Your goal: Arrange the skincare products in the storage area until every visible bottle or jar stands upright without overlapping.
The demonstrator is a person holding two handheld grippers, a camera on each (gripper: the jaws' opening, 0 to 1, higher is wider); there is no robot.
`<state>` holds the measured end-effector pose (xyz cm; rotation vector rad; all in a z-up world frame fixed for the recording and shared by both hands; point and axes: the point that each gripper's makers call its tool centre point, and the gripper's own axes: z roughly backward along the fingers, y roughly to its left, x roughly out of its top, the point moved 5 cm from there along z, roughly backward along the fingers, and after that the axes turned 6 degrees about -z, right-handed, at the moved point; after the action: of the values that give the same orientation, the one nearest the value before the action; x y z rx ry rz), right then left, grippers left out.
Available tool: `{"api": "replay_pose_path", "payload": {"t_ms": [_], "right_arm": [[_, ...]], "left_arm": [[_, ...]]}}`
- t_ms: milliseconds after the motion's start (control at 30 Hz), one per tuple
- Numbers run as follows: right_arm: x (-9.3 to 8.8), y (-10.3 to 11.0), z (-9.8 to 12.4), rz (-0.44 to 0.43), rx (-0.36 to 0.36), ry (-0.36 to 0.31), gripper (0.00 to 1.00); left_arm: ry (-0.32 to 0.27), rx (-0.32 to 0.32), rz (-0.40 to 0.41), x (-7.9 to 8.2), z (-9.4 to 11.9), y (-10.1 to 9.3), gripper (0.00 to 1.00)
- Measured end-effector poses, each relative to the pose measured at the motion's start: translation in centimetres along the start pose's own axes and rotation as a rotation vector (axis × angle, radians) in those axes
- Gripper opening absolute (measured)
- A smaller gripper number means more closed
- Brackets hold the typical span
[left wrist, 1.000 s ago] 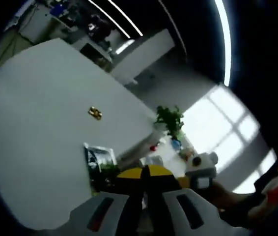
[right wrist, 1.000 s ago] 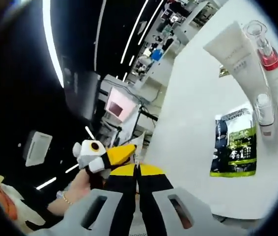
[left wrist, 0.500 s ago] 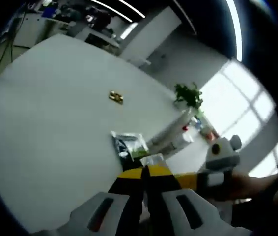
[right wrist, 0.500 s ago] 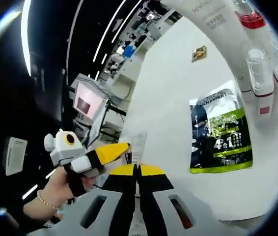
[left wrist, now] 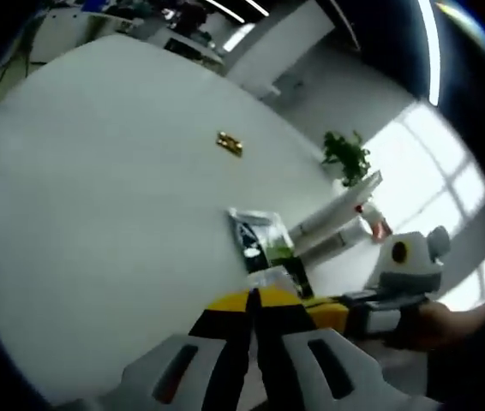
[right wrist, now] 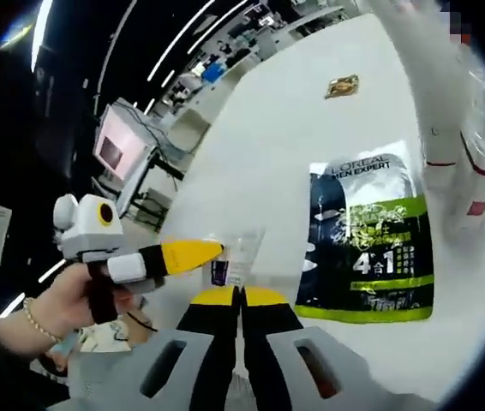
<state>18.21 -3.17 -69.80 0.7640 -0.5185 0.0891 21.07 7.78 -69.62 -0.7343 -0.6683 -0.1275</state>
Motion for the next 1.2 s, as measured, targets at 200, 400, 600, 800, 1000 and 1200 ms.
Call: {"api": "replay_pose_path", "payload": {"t_ms": [200,400,600,800,1000,1200], "right_arm": [[-0.3,-0.6,-1.3,0.053,-0.046,0.031,0.01],[-0.7,-1.2,-2.3,0.116,-0.089,0.078,0.01],[-1.2,-1.3,-2.7,0.179,-0.119,0.098,0.01],[-1.3,-1.6,-3.0,0.241,-0.151,0.104,0.01],[-1.5,-1.7,-2.9,0.243,-0.179,0.093,0.01],[-1.1,-2.0,-2.8,0.242,-0.194,0.074,0.01]], "left_arm": [[0.038,0.027,-0.027,-0.5,-1.3,1.0,0.00],[0.079,0.045,-0.053,-1.0,-2.2,2.0,0.00],[0.097,0.051,-0.062,-1.4,-2.1,2.3,0.00],[0.100,0.060,-0.066,-1.6,-2.3,2.4,0.00],[0.106,0.060,-0.089,-1.7,-2.8,2.5,0.00],[0.103,0.058,-0.107,-1.6,-2.9,2.4,0.01]]}}
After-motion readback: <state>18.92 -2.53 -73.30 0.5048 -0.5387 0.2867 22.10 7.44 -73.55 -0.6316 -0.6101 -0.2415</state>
